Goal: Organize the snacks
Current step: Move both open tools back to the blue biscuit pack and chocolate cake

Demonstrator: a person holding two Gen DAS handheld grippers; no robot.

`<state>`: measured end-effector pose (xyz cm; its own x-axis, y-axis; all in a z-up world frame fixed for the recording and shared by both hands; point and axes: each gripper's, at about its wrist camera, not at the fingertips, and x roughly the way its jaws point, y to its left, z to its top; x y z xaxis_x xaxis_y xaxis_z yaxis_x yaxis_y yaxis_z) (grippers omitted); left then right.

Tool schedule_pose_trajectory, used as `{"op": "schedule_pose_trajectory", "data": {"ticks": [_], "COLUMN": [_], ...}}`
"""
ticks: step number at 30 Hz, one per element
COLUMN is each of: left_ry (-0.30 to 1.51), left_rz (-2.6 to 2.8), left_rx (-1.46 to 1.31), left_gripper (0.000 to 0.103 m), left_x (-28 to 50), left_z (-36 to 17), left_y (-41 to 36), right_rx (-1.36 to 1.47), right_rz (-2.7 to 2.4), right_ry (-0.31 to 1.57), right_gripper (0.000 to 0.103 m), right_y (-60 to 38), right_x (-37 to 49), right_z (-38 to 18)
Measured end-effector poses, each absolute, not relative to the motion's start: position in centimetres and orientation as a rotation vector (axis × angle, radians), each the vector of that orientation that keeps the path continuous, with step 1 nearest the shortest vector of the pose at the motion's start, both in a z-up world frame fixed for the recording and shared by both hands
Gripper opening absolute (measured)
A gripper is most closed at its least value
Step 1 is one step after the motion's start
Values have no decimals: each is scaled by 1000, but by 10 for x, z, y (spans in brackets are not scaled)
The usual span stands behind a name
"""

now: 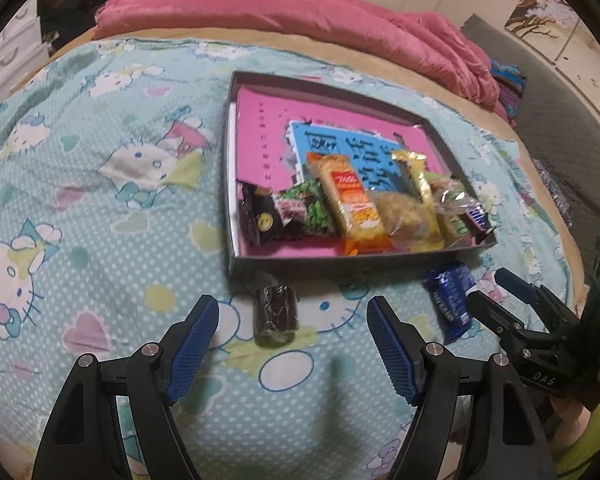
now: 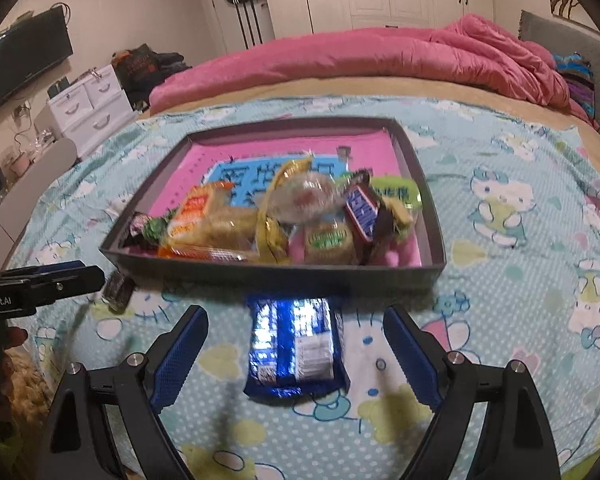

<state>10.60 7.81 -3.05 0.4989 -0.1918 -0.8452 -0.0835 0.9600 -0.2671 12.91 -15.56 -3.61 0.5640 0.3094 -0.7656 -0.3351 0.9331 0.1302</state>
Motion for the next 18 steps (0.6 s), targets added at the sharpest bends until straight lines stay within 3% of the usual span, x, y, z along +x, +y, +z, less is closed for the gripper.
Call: {"op": "schedule_pose_trajectory", "data": {"ticks": [18], "left_ry": [1114], "left_rz": [-26], "left_rx": [-296], "left_gripper": [78], "left_x": [109], "left_z": [-56], "left_y": [73], "right_rx": [-138], "right_rz": [372], "right_ry": [933], "right_gripper": [87], "right_y": [-141], "right_x": [134], "right_z": [-68]}}
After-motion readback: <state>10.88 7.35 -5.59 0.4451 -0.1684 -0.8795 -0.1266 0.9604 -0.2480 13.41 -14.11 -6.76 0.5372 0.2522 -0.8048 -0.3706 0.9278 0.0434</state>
